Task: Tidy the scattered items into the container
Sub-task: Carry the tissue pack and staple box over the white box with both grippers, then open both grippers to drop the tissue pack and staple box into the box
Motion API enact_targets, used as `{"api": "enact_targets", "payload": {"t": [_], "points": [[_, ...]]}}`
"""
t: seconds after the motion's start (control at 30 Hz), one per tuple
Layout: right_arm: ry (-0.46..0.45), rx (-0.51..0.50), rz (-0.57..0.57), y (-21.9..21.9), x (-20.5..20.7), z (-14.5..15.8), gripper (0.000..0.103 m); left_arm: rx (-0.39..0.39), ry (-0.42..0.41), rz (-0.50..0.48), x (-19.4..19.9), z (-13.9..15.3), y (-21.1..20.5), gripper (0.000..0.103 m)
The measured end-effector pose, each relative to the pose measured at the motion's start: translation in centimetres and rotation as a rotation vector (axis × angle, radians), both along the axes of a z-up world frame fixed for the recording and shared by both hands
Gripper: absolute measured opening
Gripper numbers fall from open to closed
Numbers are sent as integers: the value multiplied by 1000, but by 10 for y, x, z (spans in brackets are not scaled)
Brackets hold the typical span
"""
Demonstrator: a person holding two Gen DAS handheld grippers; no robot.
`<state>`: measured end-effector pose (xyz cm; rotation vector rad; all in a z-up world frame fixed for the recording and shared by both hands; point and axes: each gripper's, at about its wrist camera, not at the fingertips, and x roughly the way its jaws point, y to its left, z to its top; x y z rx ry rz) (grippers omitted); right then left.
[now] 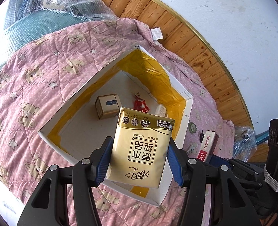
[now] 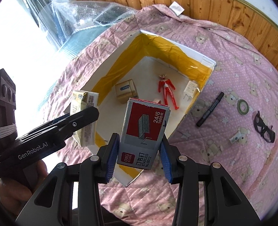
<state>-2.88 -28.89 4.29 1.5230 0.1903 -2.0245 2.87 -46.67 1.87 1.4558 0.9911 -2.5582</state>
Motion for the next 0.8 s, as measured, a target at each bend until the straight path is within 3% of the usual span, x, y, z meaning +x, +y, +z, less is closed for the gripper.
{"api": "enact_targets", "payload": {"t": [0.8], "points": [[-57,1,98,-43,-3,-21,44,-8,-59,63,-13,-26,-33,57]]}}
